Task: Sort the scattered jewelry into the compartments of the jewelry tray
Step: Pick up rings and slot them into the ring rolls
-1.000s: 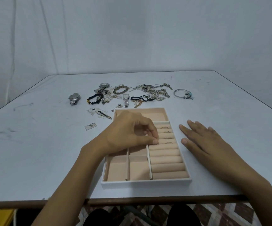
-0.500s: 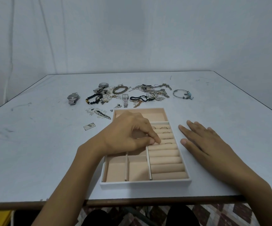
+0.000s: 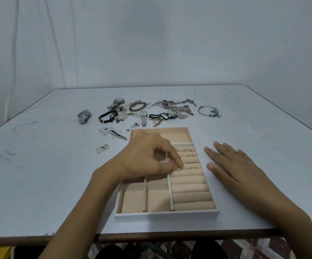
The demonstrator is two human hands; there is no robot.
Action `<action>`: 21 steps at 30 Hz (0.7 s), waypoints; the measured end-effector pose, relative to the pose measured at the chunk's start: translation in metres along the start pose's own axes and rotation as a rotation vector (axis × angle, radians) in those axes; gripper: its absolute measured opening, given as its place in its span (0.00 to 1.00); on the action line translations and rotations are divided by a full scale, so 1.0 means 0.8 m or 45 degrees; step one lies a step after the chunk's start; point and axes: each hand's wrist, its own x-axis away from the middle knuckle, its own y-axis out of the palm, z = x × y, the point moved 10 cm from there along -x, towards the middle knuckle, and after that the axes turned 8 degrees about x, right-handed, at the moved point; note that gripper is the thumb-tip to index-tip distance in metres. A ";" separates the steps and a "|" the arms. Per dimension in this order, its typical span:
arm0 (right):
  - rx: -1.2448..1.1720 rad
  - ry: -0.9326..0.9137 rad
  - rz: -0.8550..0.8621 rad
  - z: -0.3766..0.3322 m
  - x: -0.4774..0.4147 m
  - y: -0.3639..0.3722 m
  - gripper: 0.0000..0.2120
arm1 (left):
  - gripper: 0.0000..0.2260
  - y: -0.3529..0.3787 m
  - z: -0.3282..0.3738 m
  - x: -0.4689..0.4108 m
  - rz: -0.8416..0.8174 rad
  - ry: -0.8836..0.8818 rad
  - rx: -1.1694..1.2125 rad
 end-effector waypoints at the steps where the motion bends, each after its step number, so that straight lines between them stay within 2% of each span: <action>1: 0.002 0.001 -0.001 0.000 0.000 0.000 0.32 | 0.06 0.000 -0.002 0.000 -0.004 -0.022 0.018; 12: 0.007 -0.003 -0.002 -0.001 0.001 -0.001 0.35 | 0.09 0.001 0.000 -0.001 -0.043 -0.067 0.081; 16: 0.016 -0.008 -0.014 0.001 0.001 0.001 0.41 | 0.07 -0.001 -0.002 0.001 -0.050 -0.077 0.075; 21: 0.086 -0.016 -0.032 -0.002 0.001 -0.005 0.43 | 0.06 -0.002 0.002 0.003 -0.083 -0.069 0.178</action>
